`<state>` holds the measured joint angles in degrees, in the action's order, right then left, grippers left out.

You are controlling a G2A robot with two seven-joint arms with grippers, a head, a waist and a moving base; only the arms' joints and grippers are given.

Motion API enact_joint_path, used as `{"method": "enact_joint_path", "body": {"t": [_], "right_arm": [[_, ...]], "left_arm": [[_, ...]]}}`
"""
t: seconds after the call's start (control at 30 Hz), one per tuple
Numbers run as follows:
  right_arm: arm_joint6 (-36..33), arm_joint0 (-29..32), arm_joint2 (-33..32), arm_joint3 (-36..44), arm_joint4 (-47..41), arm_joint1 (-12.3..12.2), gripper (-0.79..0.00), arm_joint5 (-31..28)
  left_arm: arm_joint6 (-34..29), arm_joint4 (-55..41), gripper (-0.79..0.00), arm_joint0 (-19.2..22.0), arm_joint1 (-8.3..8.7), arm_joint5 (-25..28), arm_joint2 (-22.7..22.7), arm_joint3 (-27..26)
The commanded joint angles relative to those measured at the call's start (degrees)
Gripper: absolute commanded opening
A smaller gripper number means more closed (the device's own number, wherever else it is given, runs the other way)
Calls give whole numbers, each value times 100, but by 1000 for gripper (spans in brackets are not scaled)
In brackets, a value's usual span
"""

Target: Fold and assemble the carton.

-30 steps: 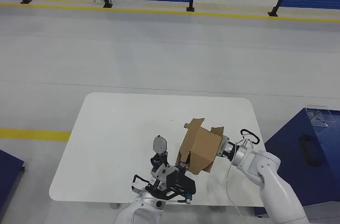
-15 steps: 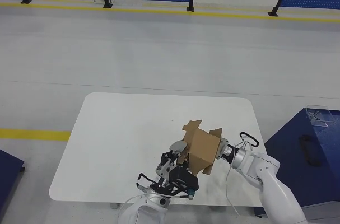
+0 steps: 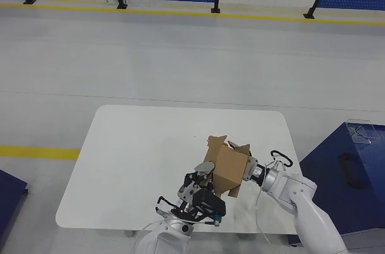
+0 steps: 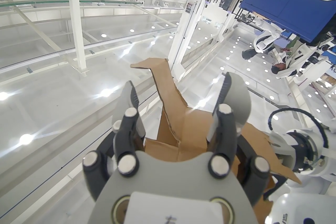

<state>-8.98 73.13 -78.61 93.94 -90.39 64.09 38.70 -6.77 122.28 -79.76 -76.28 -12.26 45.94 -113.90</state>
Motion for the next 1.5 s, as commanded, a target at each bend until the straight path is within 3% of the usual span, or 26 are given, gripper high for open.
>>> {"method": "enact_joint_path", "body": {"t": [0.0,0.2,0.37,0.53,0.77,0.93,1.07,1.2,1.47], "right_arm": [[-26,-63,-39,-179,-129,18,0,-231],[-214,-315,-489,-520,-108,-37,0,-141],[-951,-262,-1153,-486,291,-168,0,113],[-1875,-118,-1810,-341,588,-294,0,356],[-3164,495,-2160,450,1265,-402,0,426],[-3877,1018,-2186,963,2219,-429,0,-551],[-4256,1345,-2147,1204,2883,-404,0,-1907],[-4507,1579,-2029,1312,3427,-356,0,-3317],[-4892,1763,-2032,1485,3757,-361,0,-3653]], "left_arm": [[-114,-117,-785,-33,-6,93,17,16],[-921,-2399,-785,98,-93,830,471,-330],[-1633,-5317,-785,335,-166,1389,1071,-328],[-2642,-7775,-785,705,-196,1792,1555,38],[-4003,-10911,-785,1238,-235,1808,1871,960],[-4847,-12558,-785,1617,-262,1760,1864,1734],[-5275,-13349,-785,1845,-277,1730,1807,2252],[-5450,-13541,-785,2041,-287,1715,1671,2592],[-5666,-13944,-785,2258,-313,1703,1415,2926]]}}
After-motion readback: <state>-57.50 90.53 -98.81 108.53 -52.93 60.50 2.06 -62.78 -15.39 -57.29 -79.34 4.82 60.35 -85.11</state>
